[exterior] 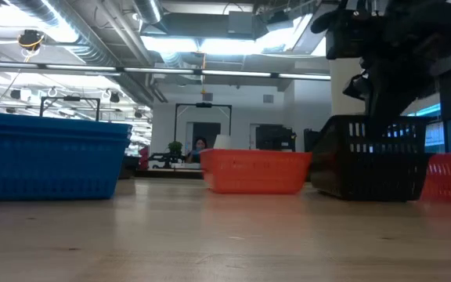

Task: Stack baskets by color
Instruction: Stack the bottom left black bin on the bottom right black bin

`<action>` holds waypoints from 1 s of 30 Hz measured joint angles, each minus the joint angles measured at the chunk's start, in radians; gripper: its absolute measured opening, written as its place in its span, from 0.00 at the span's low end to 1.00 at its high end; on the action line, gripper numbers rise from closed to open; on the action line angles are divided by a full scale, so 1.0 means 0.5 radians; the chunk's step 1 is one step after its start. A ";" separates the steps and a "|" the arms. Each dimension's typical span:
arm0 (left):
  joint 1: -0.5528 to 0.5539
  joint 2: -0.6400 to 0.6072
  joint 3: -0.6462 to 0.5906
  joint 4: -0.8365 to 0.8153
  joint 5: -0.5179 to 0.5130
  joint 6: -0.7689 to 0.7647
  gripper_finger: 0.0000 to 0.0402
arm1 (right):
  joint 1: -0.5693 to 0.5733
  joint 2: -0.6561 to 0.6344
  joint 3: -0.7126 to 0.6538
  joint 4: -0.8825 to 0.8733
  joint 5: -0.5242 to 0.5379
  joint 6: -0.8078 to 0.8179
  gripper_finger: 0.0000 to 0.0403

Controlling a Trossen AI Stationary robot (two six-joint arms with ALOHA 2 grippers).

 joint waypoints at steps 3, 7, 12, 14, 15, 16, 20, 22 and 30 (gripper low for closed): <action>0.000 0.000 0.000 0.000 0.000 0.000 0.15 | 0.000 0.000 0.000 -0.003 0.004 0.008 0.03; 0.000 -0.001 0.000 0.000 0.000 0.000 0.15 | 0.002 0.000 0.000 -0.004 0.005 0.018 0.01; 0.000 -0.001 0.000 0.000 0.001 0.001 0.15 | 0.002 0.000 0.000 -0.003 0.026 0.007 0.07; 0.000 -0.001 0.000 0.000 0.001 0.001 0.15 | 0.002 0.001 -0.003 0.000 0.099 0.015 0.10; 0.000 0.000 0.000 0.000 0.001 0.001 0.15 | 0.001 0.004 -0.015 0.021 0.139 0.030 0.11; 0.000 0.000 0.000 0.000 0.001 0.001 0.15 | 0.000 0.007 -0.031 0.035 0.162 0.065 0.12; 0.000 0.000 0.000 0.000 0.002 0.001 0.15 | 0.000 0.008 -0.094 0.082 0.200 0.070 0.18; 0.000 -0.001 0.000 0.000 0.002 0.002 0.15 | 0.002 0.009 -0.091 0.082 0.212 0.067 0.21; 0.000 -0.001 0.000 0.000 0.002 0.002 0.15 | 0.002 -0.004 0.119 0.046 0.173 -0.102 0.29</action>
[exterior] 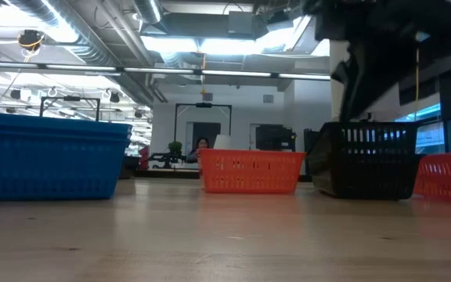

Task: Stack baskets by color
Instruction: Stack the bottom left black bin on the bottom right black bin

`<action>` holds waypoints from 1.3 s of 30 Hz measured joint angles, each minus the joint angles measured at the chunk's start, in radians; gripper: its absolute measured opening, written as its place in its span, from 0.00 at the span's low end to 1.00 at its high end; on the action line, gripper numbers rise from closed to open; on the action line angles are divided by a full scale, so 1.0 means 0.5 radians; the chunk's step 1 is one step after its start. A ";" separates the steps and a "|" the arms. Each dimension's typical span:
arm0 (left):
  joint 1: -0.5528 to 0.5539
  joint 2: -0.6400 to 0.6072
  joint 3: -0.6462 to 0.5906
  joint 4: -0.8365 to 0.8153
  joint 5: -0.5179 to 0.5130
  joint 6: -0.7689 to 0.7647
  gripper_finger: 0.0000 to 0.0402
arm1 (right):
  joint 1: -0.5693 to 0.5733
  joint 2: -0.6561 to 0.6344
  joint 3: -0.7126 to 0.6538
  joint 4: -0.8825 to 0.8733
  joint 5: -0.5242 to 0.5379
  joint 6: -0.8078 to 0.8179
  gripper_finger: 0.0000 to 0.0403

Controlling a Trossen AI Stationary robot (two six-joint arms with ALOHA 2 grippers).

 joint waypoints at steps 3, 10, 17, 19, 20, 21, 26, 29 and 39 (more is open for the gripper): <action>0.000 0.000 0.000 0.000 0.000 0.003 0.15 | 0.000 -0.001 0.052 0.006 -0.004 0.005 0.29; 0.000 0.000 0.000 0.000 0.000 0.013 0.15 | -0.001 0.034 0.051 0.015 0.110 -0.023 0.28; 0.000 0.000 0.000 0.000 0.000 0.013 0.15 | -0.002 0.034 0.051 0.018 0.115 -0.042 0.12; 0.000 0.000 0.000 0.000 0.000 0.013 0.15 | -0.002 0.034 0.051 0.018 0.116 -0.045 0.06; -0.001 0.000 0.000 0.000 0.000 0.014 0.15 | -0.002 0.034 0.051 0.018 0.116 -0.046 0.03; 0.000 0.001 0.000 0.000 0.000 0.014 0.15 | -0.002 0.034 0.051 0.018 0.116 -0.046 0.02; 0.000 0.000 0.000 0.000 0.000 0.013 0.15 | -0.002 0.059 0.050 0.025 0.116 -0.049 0.01; 0.000 0.000 0.000 0.000 0.000 0.013 0.15 | -0.002 0.101 0.048 0.029 0.116 -0.071 0.00; 0.000 0.001 0.000 0.000 -0.001 0.012 0.15 | -0.034 0.237 0.094 -0.006 0.111 -0.099 0.00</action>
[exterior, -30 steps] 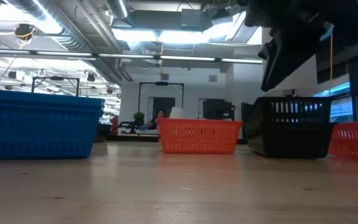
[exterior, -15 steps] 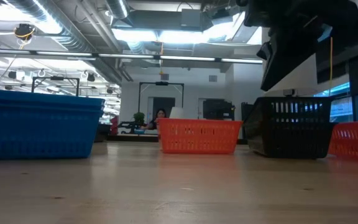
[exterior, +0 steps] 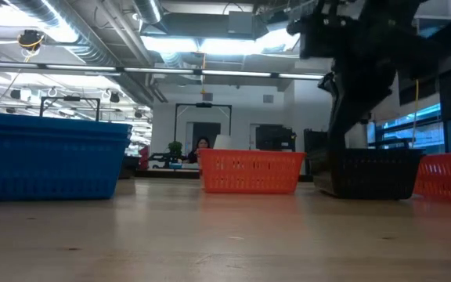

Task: Stack baskets by color
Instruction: Stack the bottom left black bin on the bottom right black bin, then stack the top black bin on the stacked black bins

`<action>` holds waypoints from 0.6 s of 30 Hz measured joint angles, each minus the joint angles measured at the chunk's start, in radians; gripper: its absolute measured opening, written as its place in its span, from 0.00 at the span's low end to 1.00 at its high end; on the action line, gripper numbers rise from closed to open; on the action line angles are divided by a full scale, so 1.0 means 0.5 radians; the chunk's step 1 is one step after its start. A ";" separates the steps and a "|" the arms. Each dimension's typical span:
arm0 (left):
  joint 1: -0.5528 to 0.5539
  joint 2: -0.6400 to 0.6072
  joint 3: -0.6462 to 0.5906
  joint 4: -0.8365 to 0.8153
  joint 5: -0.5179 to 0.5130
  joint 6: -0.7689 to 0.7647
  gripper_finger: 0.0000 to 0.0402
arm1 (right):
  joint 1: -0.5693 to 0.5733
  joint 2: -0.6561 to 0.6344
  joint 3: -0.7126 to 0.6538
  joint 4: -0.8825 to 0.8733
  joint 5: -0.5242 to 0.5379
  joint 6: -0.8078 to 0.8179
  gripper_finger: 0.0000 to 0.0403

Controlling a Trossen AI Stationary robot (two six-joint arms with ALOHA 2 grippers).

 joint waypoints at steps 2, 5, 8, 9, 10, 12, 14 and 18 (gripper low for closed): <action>0.000 0.000 0.000 0.000 -0.043 -0.001 0.15 | 0.001 -0.038 0.103 -0.040 0.000 -0.003 0.00; 0.031 0.024 0.001 0.000 -0.184 -0.133 0.15 | 0.017 -0.113 0.287 -0.193 0.036 -0.021 0.00; 0.139 0.032 0.001 0.001 -0.249 -0.383 0.15 | 0.025 -0.150 0.489 -0.381 0.146 0.008 0.00; 0.193 0.045 0.001 0.002 -0.274 -0.420 0.15 | 0.024 -0.157 0.563 -0.440 0.182 0.021 0.00; 0.253 0.071 0.003 0.002 -0.311 -0.449 0.15 | 0.024 -0.163 0.640 -0.507 0.224 0.041 0.00; 0.395 0.134 0.004 0.011 -0.403 -0.506 0.15 | 0.024 -0.163 0.767 -0.633 0.291 0.059 0.00; 0.539 0.198 0.004 0.023 -0.378 -0.525 0.14 | 0.023 -0.163 0.893 -0.729 0.341 0.052 0.00; 0.825 0.319 0.003 0.032 -0.259 -0.490 0.09 | 0.023 -0.165 1.139 -0.936 0.372 0.022 0.00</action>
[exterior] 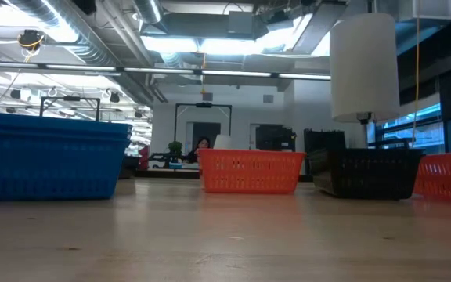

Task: Stack baskets by color
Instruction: Stack the top black bin on the stacked black bins

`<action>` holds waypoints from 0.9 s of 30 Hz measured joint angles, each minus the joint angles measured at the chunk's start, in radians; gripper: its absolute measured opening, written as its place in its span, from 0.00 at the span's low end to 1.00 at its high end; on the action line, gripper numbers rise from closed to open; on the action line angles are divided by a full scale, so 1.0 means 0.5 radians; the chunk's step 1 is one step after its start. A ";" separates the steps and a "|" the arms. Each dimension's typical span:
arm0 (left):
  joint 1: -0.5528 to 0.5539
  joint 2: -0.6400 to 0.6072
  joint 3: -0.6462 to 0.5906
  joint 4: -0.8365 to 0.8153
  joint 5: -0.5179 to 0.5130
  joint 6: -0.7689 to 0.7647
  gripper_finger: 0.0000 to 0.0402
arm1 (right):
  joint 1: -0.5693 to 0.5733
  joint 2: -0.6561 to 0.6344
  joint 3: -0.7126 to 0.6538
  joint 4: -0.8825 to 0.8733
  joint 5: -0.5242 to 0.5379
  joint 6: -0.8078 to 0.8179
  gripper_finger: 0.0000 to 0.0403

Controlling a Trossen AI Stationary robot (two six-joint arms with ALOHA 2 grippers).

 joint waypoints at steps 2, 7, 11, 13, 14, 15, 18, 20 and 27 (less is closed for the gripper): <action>0.129 0.073 0.000 0.031 0.033 0.073 0.06 | 0.000 0.000 0.115 -0.096 0.002 -0.027 0.00; 0.418 0.209 -0.003 0.056 0.105 0.142 0.04 | 0.000 0.000 0.358 -0.312 0.007 -0.119 0.00; 0.665 0.314 -0.002 0.061 0.289 0.332 0.10 | -0.002 0.000 0.502 -0.428 0.078 -0.179 0.00; 0.800 0.369 -0.003 0.074 0.384 0.412 0.13 | -0.002 0.000 0.555 -0.469 0.125 -0.182 0.00; 0.865 0.397 -0.003 0.080 0.427 0.469 0.14 | -0.002 0.000 0.577 -0.471 0.150 -0.181 0.00; 0.933 0.428 -0.003 0.084 0.478 0.524 0.16 | -0.003 -0.001 0.595 -0.480 0.184 -0.180 0.00; 1.156 0.516 -0.003 0.138 0.614 0.688 0.18 | -0.004 -0.002 0.628 -0.497 0.243 -0.177 0.00; 1.296 0.593 -0.003 0.199 0.705 0.807 0.18 | -0.004 -0.002 0.649 -0.501 0.281 -0.154 0.00; 1.717 0.919 -0.003 0.521 1.118 1.361 0.17 | -0.034 -0.005 0.662 -0.518 0.343 -0.004 0.00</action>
